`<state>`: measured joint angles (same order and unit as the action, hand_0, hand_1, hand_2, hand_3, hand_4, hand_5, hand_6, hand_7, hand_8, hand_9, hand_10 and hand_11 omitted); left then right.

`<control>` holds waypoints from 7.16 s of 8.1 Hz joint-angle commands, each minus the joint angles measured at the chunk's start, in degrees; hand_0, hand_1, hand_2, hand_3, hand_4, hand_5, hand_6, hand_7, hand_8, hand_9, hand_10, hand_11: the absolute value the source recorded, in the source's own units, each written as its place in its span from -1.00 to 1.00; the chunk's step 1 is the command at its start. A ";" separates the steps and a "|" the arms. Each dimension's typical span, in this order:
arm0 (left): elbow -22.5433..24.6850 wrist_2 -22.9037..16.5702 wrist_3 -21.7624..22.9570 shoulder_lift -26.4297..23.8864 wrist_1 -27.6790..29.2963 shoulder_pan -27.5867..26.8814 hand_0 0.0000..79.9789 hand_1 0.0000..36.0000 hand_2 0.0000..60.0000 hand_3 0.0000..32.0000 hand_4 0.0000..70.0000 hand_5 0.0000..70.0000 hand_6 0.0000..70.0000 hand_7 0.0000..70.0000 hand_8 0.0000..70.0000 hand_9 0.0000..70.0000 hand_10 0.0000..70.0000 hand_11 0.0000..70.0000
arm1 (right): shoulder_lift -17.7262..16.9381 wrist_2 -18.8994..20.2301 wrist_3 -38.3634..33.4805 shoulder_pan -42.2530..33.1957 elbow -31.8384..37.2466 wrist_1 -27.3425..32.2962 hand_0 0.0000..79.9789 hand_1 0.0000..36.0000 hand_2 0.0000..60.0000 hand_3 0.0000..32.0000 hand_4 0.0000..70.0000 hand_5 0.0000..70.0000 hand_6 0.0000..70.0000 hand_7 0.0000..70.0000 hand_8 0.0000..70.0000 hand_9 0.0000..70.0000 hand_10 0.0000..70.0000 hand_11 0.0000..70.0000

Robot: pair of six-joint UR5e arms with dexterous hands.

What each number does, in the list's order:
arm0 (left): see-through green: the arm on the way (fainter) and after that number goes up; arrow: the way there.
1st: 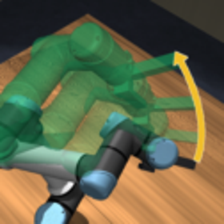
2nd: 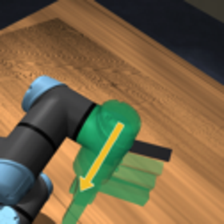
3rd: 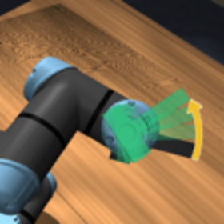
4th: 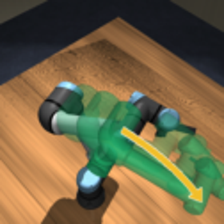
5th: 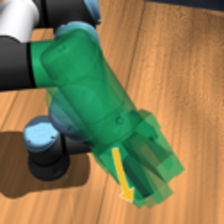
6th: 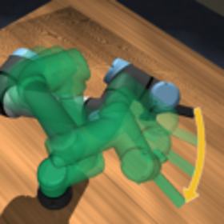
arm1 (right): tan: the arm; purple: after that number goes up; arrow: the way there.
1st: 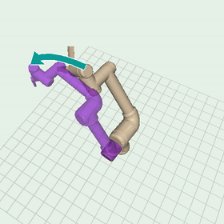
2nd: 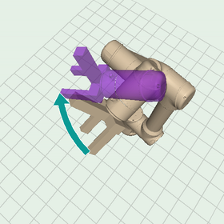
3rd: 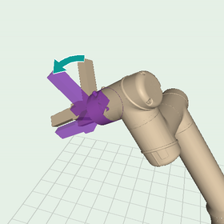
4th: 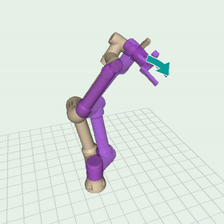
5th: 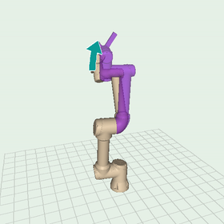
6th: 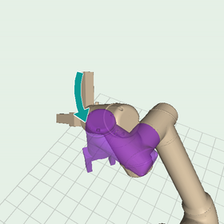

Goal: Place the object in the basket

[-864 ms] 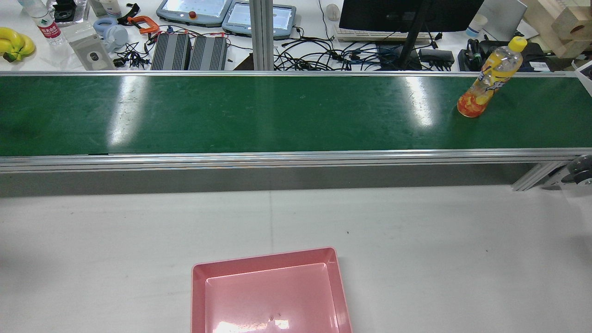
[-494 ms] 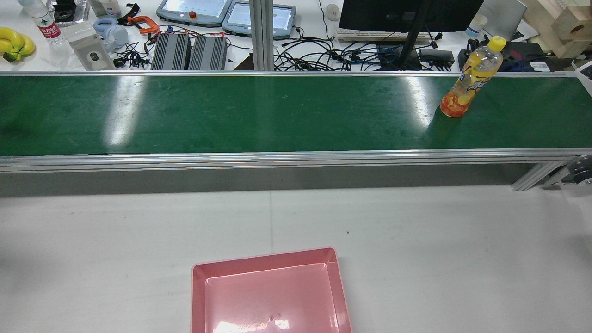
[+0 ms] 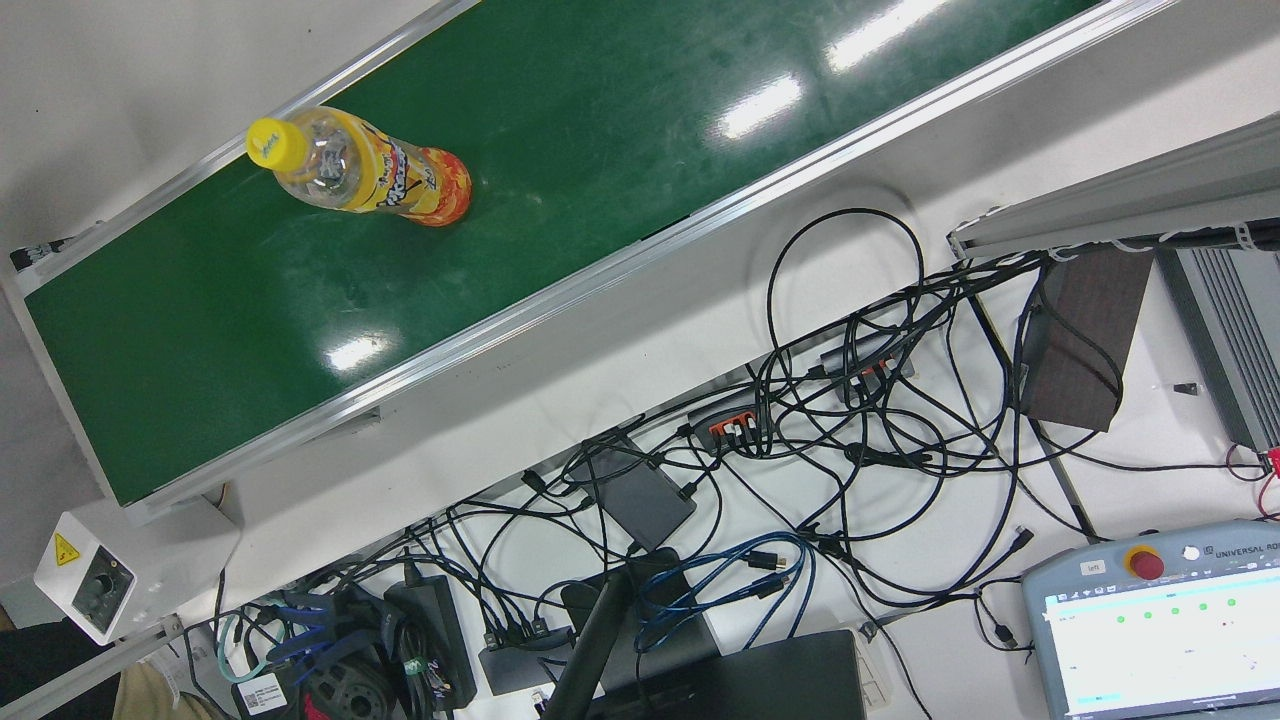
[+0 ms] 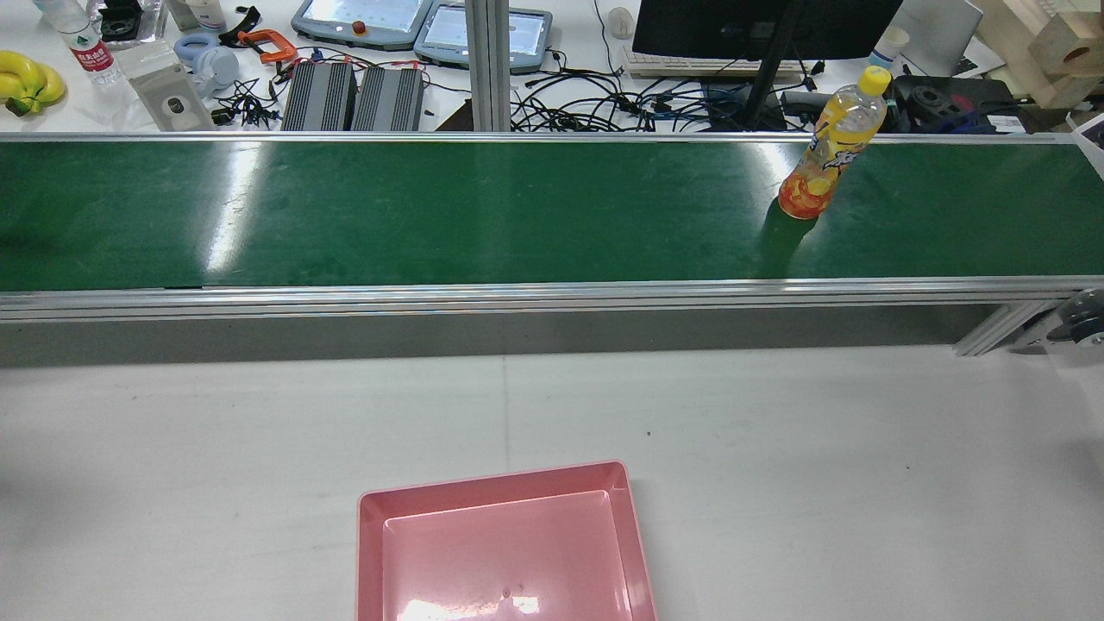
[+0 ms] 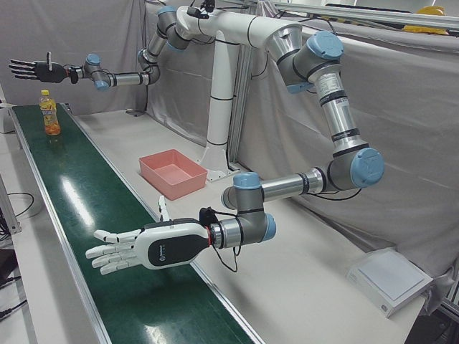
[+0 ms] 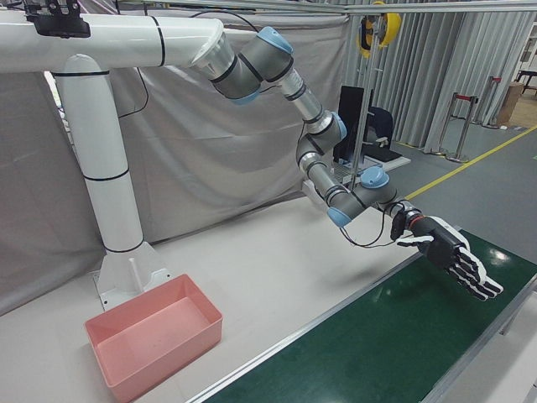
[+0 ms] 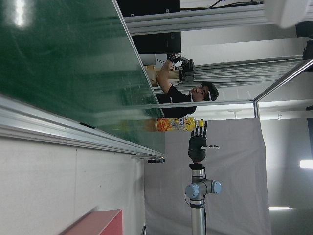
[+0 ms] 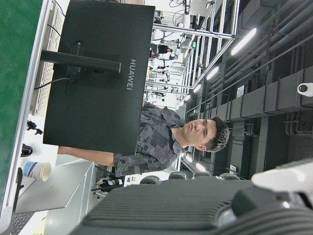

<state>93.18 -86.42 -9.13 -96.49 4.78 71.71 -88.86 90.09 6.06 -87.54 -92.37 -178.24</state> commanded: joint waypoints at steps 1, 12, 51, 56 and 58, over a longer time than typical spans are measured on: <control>0.34 0.03 -0.09 -0.01 0.23 0.10 0.50 -0.40 -1.00 -1.00 -1.00 -0.48 -1.00 -1.00 -1.00 -1.00 -1.00 -1.00 | 0.00 0.00 0.00 0.00 0.00 0.00 -1.00 -1.00 -1.00 -1.00 -1.00 -1.00 -1.00 -1.00 -1.00 -1.00 -1.00 -1.00; 1.75 0.03 -0.36 -0.01 0.23 0.10 0.47 -0.43 -1.00 -0.94 -1.00 -0.95 -1.00 -1.00 -1.00 -1.00 -1.00 -1.00 | 0.00 0.00 0.00 0.00 -0.09 0.00 -1.00 -1.00 -1.00 -1.00 -1.00 -1.00 -1.00 -1.00 -1.00 -1.00 -1.00 -1.00; -0.81 7.57 -2.56 -12.06 2.34 -11.15 1.00 -0.04 -1.00 -1.00 1.00 0.48 -0.27 0.11 -0.15 0.22 0.40 1.00 | 0.00 0.00 -0.08 0.00 -0.09 0.00 -1.00 -1.00 -1.00 -1.00 -1.00 -1.00 -1.00 -1.00 -1.00 -1.00 -1.00 -1.00; 4.81 8.64 -3.08 -11.53 -3.63 -11.24 0.55 0.22 1.00 -1.00 1.00 1.00 1.00 1.00 1.00 1.00 1.00 1.00 | 0.00 0.00 -0.08 0.00 0.00 0.00 -1.00 -1.00 -1.00 -1.00 -1.00 -1.00 -1.00 -1.00 -1.00 -1.00 -1.00 -1.00; 11.02 5.68 -3.25 -11.35 -8.61 -11.93 0.54 0.17 1.00 -1.00 1.00 1.00 1.00 1.00 1.00 1.00 1.00 1.00 | 0.00 0.00 -0.08 0.00 -0.09 0.00 -1.00 -1.00 -1.00 -1.00 -1.00 -1.00 -1.00 -1.00 -1.00 -1.00 -1.00 -1.00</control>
<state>98.43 -77.90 -12.10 -108.02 1.14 60.50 -88.86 90.09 5.99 -87.54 -92.43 -178.24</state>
